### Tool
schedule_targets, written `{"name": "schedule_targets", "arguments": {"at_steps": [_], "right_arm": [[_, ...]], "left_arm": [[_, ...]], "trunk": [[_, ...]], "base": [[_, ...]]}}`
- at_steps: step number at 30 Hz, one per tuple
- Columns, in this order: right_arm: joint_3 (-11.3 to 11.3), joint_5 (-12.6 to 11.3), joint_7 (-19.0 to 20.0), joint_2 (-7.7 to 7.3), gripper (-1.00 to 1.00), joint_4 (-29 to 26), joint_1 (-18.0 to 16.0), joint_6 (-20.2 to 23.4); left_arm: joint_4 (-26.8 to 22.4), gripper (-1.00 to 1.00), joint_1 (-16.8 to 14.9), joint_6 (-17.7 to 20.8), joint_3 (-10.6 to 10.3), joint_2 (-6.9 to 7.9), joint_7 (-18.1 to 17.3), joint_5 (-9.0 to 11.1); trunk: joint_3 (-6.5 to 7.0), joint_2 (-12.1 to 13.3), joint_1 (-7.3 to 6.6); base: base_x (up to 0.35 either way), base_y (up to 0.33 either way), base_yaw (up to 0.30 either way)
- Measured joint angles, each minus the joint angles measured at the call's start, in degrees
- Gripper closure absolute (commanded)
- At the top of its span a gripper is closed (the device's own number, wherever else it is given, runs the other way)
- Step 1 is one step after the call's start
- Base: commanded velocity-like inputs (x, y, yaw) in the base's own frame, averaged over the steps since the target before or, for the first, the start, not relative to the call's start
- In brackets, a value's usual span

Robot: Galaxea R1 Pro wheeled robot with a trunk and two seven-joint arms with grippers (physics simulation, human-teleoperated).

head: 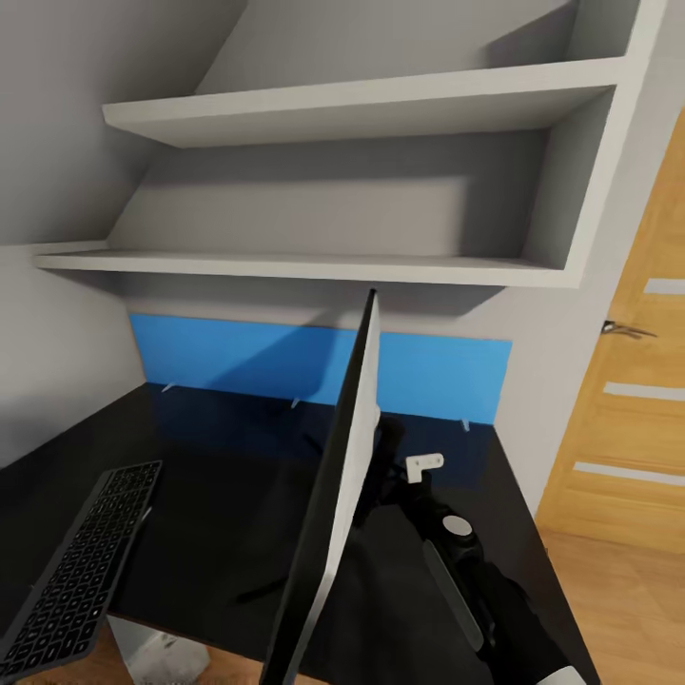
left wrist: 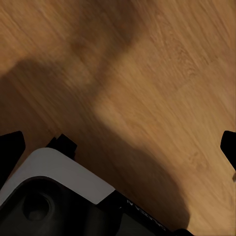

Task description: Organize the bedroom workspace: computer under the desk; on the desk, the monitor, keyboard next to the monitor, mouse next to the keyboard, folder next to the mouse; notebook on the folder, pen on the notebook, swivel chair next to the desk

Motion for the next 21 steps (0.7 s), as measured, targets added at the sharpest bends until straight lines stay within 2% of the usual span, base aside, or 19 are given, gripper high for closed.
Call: {"name": "schedule_targets", "arguments": {"at_steps": [10,21], "right_arm": [[0.1,-0.1,-0.3,-0.01,1.0,0.2,-0.2,0.1],[0.1,-0.1,-0.3,-0.01,1.0,0.2,-0.4,0.1]], "left_arm": [[0.0,-1.0,0.0,0.0,0.1,0.02,-0.2,0.0],[0.0,-1.0,0.0,0.0,0.1,0.01,0.0,0.0]], "trunk": [[0.0,0.0,0.01],[0.0,0.0,0.02]], "base": [[-0.018,-0.02,0.225],[-0.191,-0.187,0.27]]}}
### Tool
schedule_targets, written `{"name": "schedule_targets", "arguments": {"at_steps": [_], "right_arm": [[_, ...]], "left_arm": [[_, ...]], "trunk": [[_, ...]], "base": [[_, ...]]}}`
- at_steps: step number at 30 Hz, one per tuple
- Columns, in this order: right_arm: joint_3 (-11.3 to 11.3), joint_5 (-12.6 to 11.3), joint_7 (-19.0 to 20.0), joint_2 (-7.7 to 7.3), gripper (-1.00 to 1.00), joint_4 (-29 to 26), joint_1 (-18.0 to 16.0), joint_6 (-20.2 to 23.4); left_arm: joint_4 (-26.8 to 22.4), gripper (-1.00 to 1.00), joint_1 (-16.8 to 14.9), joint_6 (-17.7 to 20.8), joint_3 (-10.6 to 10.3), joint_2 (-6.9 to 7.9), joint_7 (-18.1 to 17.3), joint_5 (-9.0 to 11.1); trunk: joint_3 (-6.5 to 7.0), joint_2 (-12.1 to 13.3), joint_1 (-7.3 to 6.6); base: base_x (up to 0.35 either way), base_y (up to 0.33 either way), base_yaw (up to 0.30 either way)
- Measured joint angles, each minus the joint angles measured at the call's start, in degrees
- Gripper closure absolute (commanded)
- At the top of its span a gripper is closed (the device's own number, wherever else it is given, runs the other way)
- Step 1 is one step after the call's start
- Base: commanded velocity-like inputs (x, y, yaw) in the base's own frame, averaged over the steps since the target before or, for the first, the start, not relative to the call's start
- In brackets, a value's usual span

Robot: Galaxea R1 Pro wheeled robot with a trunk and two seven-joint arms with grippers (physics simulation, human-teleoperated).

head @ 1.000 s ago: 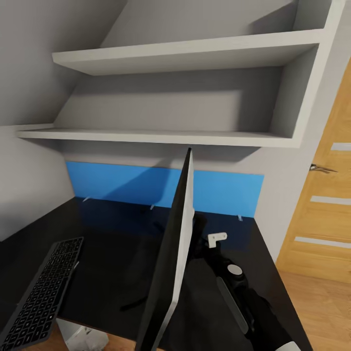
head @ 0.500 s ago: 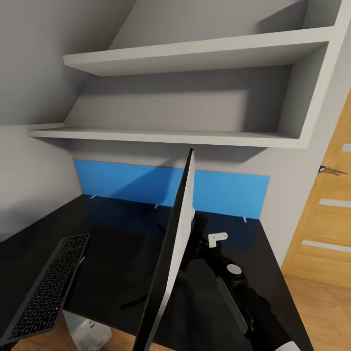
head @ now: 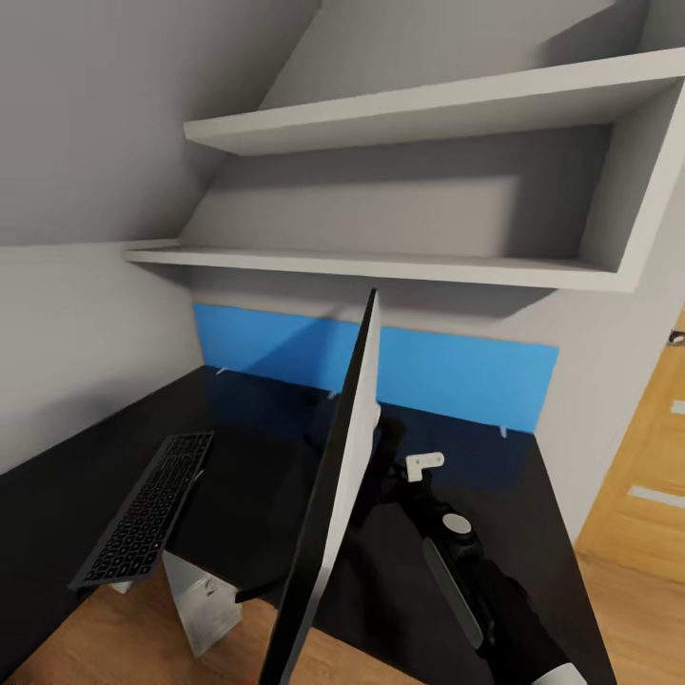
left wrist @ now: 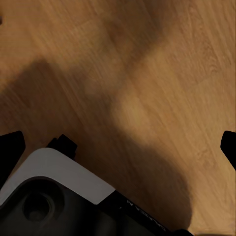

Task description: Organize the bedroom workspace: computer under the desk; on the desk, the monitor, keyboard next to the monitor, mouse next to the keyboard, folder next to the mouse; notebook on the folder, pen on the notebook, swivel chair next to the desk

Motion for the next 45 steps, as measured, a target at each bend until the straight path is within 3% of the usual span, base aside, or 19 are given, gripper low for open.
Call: {"name": "schedule_targets", "arguments": {"at_steps": [3,14,24,34,45], "right_arm": [[0.0,0.0,0.0,0.0,1.0,0.0,0.0,0.0],[0.0,-0.1,0.0,-0.09,1.0,0.0,-0.1,-0.1],[0.0,-0.1,0.3,-0.29,1.0,0.0,-0.2,0.0],[-0.1,-0.1,0.5,-1.25,1.0,0.0,-0.8,-0.1],[-0.1,-0.3,0.3,-1.3,1.0,-0.1,-0.8,0.0]], "left_arm": [[0.0,-1.0,0.0,0.0,0.1,-0.01,0.0,0.1],[0.0,-1.0,0.0,0.0,0.4,-0.08,0.8,0.5],[0.0,-1.0,0.0,-0.1,0.0,-0.01,0.3,0.0],[0.0,-1.0,0.0,-0.2,0.0,0.01,0.6,-0.1],[0.0,-1.0,0.0,-0.2,0.1,0.01,0.6,-0.1]], "trunk": [[0.07,0.0,-0.01],[2.32,4.4,-2.43],[2.36,4.4,-2.42],[2.36,4.4,-2.42],[2.36,4.4,-2.43]], "base": [[-0.021,-0.021,0.239],[-0.001,-0.001,0.261],[-0.043,-0.069,0.085],[-0.153,-0.275,0.003],[-0.017,-0.331,0.027]]}}
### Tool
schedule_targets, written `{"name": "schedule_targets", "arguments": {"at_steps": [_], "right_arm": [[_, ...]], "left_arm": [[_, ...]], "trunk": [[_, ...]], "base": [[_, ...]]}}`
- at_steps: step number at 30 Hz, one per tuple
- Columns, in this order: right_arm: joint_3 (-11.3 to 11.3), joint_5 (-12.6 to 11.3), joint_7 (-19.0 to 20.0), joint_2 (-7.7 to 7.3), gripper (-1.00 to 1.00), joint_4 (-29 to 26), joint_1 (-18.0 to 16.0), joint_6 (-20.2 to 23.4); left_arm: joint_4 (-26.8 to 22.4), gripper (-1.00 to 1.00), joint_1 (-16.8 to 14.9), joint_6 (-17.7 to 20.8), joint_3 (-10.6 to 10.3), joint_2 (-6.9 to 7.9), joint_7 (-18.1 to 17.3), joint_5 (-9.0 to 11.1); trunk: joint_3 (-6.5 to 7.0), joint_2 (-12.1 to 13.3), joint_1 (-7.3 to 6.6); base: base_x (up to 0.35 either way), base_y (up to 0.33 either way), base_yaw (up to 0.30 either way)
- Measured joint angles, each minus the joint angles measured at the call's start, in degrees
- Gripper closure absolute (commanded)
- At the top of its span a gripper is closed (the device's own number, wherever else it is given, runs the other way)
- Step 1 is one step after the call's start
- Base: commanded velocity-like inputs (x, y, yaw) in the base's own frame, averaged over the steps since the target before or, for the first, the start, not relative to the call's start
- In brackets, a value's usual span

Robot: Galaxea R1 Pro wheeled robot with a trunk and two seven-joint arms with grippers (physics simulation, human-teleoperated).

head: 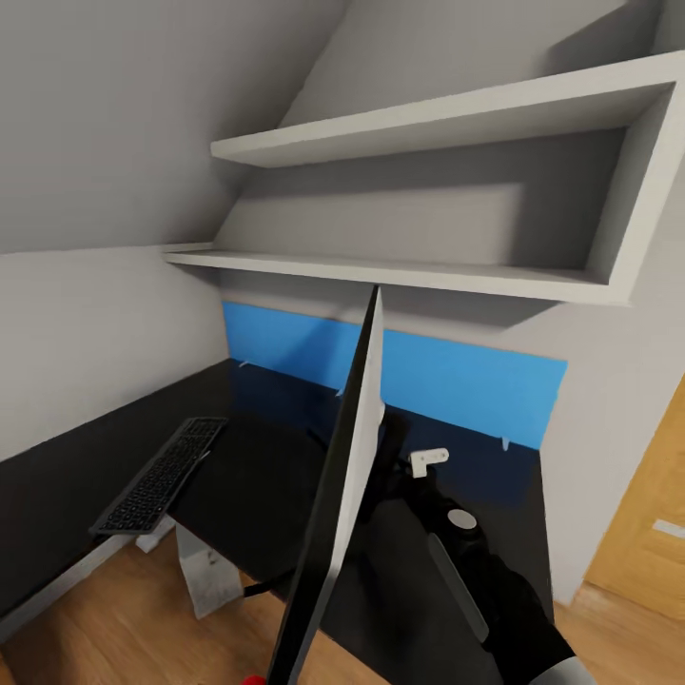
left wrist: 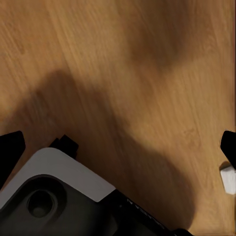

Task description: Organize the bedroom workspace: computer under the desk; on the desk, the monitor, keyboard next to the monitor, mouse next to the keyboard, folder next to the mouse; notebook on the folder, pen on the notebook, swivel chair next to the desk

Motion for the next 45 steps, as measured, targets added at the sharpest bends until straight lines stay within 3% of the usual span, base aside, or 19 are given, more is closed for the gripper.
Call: {"name": "schedule_targets", "arguments": {"at_steps": [14,29,34,41,45], "right_arm": [[0.0,0.1,-0.1,-0.02,1.0,0.3,-0.3,0.0],[0.0,0.0,0.1,0.02,1.0,0.3,-0.3,0.0],[0.0,0.2,0.0,-0.02,1.0,-0.5,-0.4,1.5],[0.0,0.2,0.1,-0.09,1.0,-0.2,-0.4,1.6],[0.0,0.2,0.2,-0.1,1.0,-0.1,-0.5,1.6]], "left_arm": [[0.0,-1.0,0.0,0.0,0.1,0.0,-0.5,0.0],[-0.1,-1.0,0.0,-0.1,0.4,0.08,-0.4,0.0],[-2.9,-1.0,2.1,-1.3,0.7,0.87,-0.7,0.9],[-3.4,-1.0,5.4,-1.4,3.9,1.06,-0.8,1.0],[-3.4,-1.0,6.2,-1.5,4.6,1.05,-1.4,0.9]], "trunk": [[0.0,0.0,0.01],[0.0,0.0,0.02],[0.01,0.0,0.02],[0.01,0.0,0.02],[0.01,0.0,0.01]], "base": [[-0.036,-0.332,0.23],[-0.184,-0.304,0.055],[-0.154,-0.306,0.248],[-0.148,-0.307,0.247],[-0.136,-0.31,0.27]]}}
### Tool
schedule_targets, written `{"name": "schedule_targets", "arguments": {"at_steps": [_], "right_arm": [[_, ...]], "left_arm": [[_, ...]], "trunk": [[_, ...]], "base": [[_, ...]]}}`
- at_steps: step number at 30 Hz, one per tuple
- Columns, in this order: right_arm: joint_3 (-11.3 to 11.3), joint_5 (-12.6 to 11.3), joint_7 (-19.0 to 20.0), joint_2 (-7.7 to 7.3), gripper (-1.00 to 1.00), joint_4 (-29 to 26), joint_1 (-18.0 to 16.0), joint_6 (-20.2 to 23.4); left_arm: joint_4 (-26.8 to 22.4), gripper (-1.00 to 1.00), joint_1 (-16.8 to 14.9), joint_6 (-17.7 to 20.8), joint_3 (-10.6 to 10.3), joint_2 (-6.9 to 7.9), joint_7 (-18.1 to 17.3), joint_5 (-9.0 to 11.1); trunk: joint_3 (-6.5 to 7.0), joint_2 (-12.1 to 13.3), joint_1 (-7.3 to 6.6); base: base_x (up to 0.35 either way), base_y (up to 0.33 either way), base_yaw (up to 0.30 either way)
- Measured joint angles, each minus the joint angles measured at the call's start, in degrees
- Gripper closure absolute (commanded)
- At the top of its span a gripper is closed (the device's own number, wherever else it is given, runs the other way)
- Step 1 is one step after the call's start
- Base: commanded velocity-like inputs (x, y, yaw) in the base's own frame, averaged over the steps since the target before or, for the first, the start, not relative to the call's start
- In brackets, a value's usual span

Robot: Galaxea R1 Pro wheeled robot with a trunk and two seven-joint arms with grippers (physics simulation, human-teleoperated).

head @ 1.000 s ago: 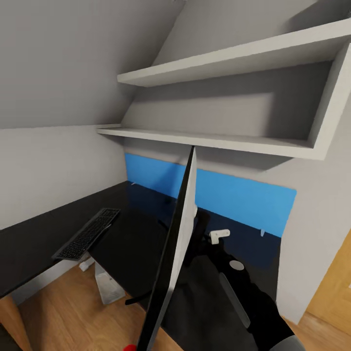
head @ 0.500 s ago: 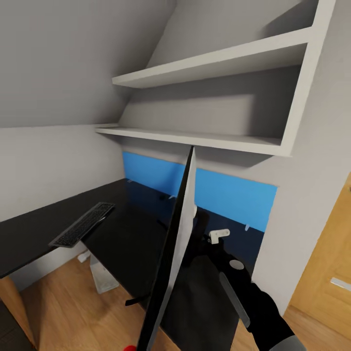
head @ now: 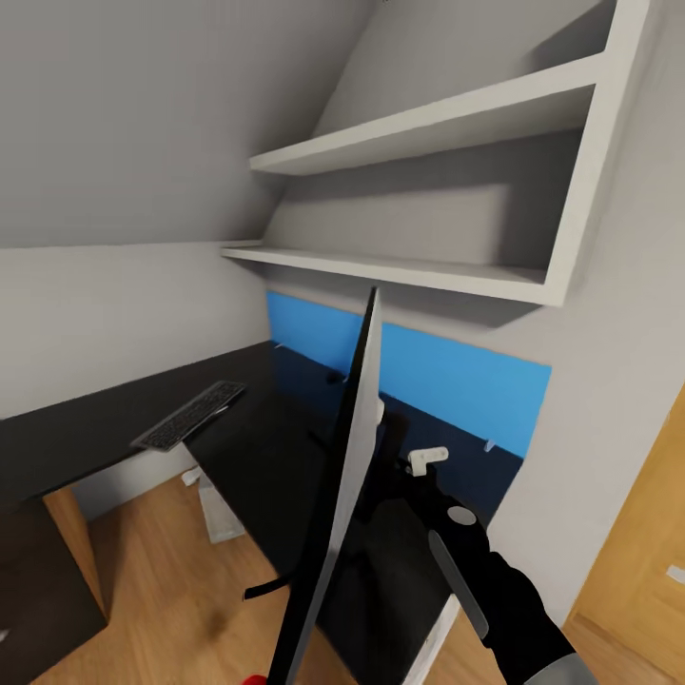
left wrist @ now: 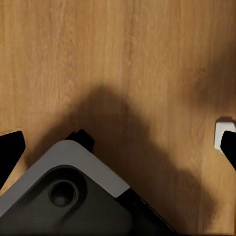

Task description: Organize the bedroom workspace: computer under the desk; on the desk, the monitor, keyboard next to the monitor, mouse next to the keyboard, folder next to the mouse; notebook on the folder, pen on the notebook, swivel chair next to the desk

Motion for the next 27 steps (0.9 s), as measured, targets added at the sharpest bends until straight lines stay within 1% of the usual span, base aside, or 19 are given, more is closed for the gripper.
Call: {"name": "schedule_targets", "arguments": {"at_steps": [4,8,21,24,27], "right_arm": [[0.0,0.0,0.0,-0.01,1.0,0.1,0.0,0.0],[0.0,-0.1,0.1,-0.01,1.0,0.1,-0.1,0.0],[0.0,0.1,-0.2,0.06,1.0,-0.3,-0.1,0.2],[-0.1,0.3,-0.5,0.02,1.0,-0.4,-0.6,2.2],[0.1,0.5,-0.4,0.01,1.0,-0.6,-0.8,3.3]], "left_arm": [[0.0,-1.0,0.4,-0.2,0.3,-0.04,-0.6,0.0],[0.0,-1.0,0.5,-0.3,0.4,-0.09,-0.6,0.0],[0.0,-1.0,0.5,-0.2,0.4,-0.41,-0.4,-0.1],[0.0,-1.0,0.4,-0.2,0.5,-0.52,-0.5,-0.1],[0.0,-1.0,0.4,-0.3,0.5,-0.58,-0.4,0.0]], "trunk": [[0.0,0.0,-0.01],[0.0,0.0,-0.01],[0.0,0.0,-0.02],[0.0,0.0,-0.02],[0.0,0.0,-0.02]], "base": [[-0.037,-0.33,0.275],[-0.004,-0.337,0.115],[-0.001,-0.338,0.016],[0.0,-0.336,0.001],[0.0,-0.199,0.0]]}}
